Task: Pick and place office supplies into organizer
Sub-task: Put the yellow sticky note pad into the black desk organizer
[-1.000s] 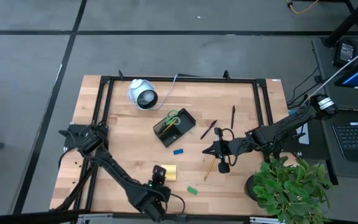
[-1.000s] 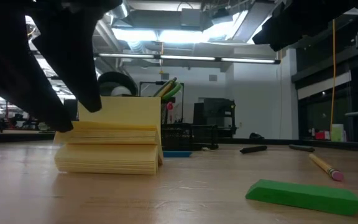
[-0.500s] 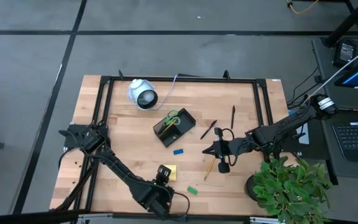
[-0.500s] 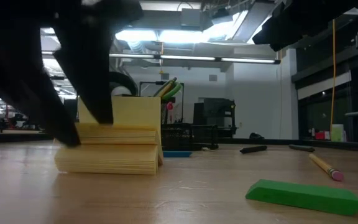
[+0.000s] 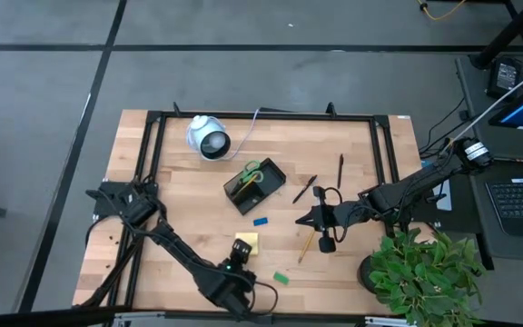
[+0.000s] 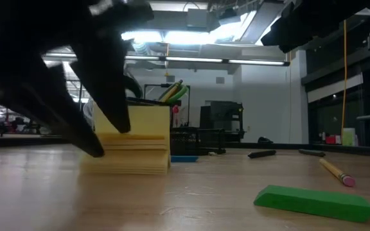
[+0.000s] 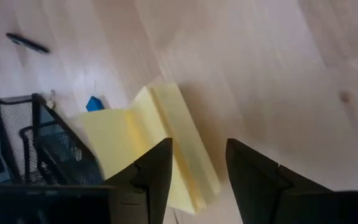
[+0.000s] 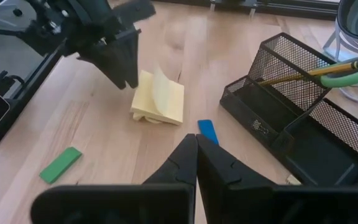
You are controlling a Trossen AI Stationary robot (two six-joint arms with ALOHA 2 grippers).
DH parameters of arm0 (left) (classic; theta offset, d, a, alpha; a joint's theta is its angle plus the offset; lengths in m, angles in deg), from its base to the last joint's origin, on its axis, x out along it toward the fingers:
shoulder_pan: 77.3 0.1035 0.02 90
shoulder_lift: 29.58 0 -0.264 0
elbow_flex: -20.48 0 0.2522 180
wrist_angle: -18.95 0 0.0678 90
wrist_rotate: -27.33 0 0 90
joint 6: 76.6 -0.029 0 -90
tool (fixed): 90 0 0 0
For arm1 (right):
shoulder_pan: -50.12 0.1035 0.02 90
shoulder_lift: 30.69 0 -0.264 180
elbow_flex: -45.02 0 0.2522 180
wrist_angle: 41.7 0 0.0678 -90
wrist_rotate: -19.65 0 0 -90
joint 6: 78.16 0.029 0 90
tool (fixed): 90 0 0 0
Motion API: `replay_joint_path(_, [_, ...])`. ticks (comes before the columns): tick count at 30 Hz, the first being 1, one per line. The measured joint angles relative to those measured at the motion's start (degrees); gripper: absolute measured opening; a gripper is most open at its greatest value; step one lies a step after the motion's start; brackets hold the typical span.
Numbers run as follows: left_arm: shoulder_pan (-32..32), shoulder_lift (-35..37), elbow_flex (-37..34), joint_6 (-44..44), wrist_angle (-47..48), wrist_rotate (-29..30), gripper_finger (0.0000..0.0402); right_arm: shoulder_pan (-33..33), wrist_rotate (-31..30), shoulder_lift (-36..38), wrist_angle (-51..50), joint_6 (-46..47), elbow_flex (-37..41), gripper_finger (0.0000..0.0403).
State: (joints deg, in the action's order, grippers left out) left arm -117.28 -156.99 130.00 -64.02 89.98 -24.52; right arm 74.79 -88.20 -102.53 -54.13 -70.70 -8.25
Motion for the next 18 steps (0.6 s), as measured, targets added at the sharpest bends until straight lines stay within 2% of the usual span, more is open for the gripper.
replay_joint_path(18, [0.3,0.0,0.1,-1.4,0.4,3.3,0.0145,0.0,0.0,0.0,0.0,0.0,0.0,0.0008])
